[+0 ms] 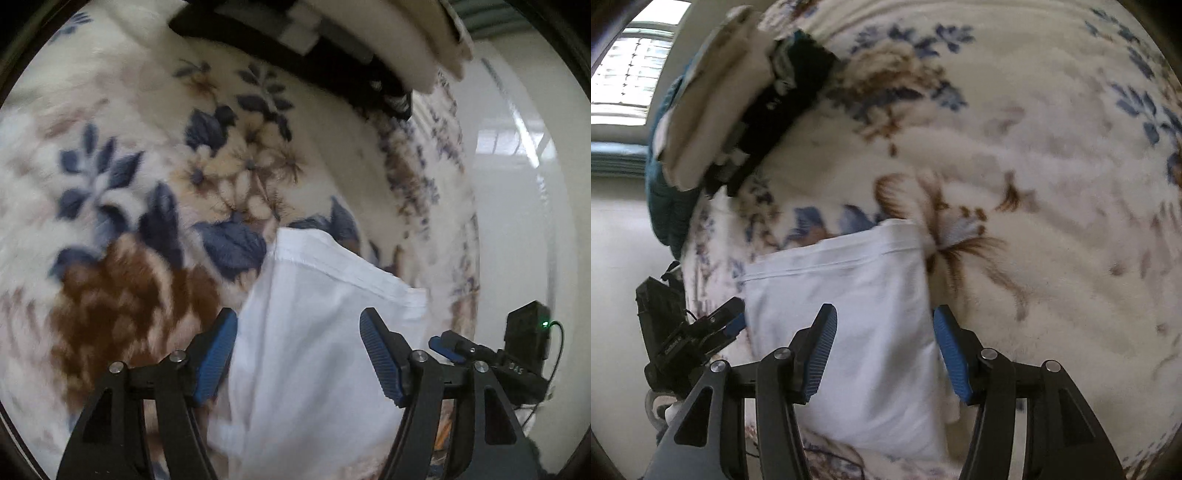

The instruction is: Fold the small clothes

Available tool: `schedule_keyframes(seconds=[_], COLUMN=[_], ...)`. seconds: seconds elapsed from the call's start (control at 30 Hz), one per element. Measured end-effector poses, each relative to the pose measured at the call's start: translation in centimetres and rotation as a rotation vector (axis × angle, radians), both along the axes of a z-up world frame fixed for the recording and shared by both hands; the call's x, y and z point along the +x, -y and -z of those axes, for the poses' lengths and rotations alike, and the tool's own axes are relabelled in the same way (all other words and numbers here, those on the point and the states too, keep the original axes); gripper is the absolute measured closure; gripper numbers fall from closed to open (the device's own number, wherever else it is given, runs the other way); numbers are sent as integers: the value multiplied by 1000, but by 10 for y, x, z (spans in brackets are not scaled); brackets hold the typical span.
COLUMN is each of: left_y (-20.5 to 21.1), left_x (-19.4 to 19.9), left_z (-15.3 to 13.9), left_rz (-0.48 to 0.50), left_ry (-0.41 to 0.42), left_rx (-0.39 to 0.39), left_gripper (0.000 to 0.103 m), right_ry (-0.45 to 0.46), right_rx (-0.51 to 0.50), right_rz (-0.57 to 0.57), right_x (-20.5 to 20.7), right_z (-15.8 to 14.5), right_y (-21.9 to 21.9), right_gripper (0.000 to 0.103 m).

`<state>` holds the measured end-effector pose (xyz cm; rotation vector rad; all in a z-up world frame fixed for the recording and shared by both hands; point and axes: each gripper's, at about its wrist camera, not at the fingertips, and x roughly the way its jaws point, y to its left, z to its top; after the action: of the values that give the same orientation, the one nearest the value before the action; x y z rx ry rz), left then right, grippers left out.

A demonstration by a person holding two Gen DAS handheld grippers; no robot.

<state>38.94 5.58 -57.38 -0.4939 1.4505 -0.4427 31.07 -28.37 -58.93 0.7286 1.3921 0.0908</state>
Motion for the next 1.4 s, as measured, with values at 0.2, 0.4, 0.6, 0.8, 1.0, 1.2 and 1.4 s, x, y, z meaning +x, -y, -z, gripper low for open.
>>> schedule_keyframes(seconds=[0.2, 0.4, 0.6, 0.8, 1.0, 1.2, 1.4], left_y=[0, -19, -27, -58, -57, -50, -85], left_x=[10, 25, 29, -6, -53, -81, -102], left_z=[-1, 3, 9, -2, -1, 7, 1], left_rz=[-37, -117, -111, -208, -176, -151, -201], left_ry=[39, 28, -27, -77, -90, -104, -163], left_rx=[-5, 4, -16, -216, -144, -78, -103], left_gripper=[91, 96, 93, 33, 35, 92, 86], right_ry=[23, 57, -51, -67, -132, -183, -194], right_rx=[-4, -76, -120, 2, 143, 133, 27], right_rz=[70, 32, -47, -24, -35, -78, -54], right_x=[18, 46, 77, 48, -6, -41, -48], right_z=[20, 4, 21, 6, 16, 35, 30], right_y=[2, -8, -16, 12, 19, 1, 2], right_gripper=[98, 99, 98, 59, 59, 87, 99])
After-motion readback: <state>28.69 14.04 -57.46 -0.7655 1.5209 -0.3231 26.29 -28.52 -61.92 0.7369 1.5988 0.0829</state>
